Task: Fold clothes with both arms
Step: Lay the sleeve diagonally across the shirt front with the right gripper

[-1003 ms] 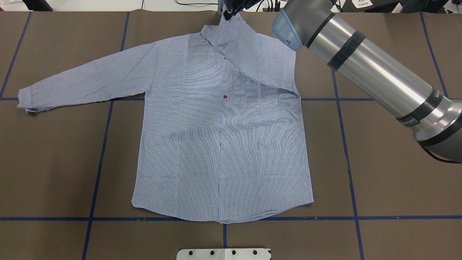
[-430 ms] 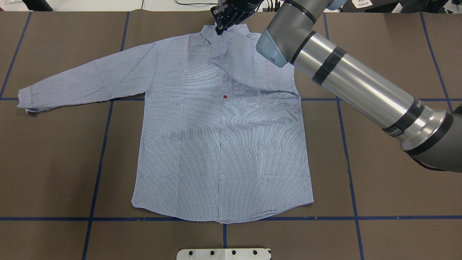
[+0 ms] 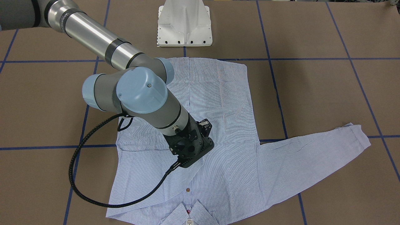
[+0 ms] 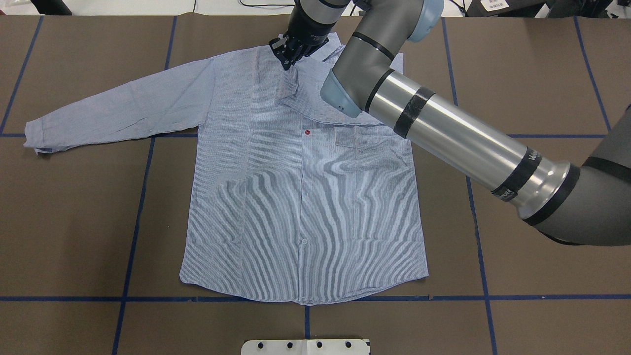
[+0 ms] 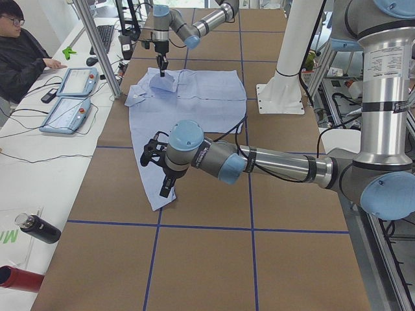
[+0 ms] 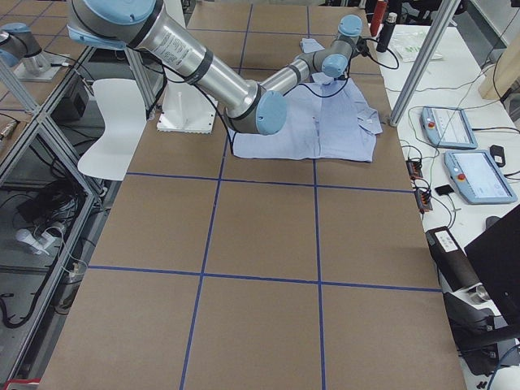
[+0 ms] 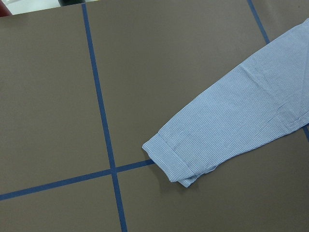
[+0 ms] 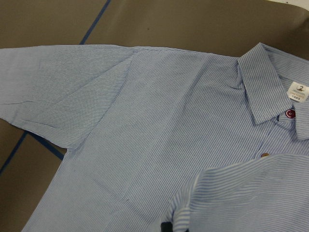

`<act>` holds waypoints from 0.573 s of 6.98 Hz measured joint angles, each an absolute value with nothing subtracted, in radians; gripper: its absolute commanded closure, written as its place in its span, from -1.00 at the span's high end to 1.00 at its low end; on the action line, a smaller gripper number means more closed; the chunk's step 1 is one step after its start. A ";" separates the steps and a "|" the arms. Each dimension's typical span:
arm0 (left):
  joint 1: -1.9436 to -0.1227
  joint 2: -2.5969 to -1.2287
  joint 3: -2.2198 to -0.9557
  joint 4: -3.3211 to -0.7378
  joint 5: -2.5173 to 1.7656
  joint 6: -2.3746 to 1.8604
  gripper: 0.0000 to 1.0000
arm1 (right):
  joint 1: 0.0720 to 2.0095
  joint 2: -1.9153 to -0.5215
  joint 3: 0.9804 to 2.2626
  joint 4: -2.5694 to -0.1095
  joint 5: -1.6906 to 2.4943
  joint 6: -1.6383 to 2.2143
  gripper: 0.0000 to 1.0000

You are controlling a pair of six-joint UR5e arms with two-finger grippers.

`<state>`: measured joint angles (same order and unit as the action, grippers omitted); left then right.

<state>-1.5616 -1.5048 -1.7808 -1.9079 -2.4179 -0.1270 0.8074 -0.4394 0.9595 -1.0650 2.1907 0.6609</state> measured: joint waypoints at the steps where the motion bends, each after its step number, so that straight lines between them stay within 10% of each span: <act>1: -1.562 -1.505 -1.782 -1.907 -2.419 -0.131 1.00 | 0.772 -0.410 0.905 -1.059 2.122 0.661 -1.00; 4: -1.562 -1.505 -1.781 -1.908 -2.419 -0.142 1.00 | 0.695 -0.344 0.806 -1.041 1.934 0.661 -1.00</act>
<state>-1.5616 -1.5045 -1.7809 -1.9081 -2.4188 -0.1421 0.6948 -0.3443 0.8060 -1.0408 1.9338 0.6611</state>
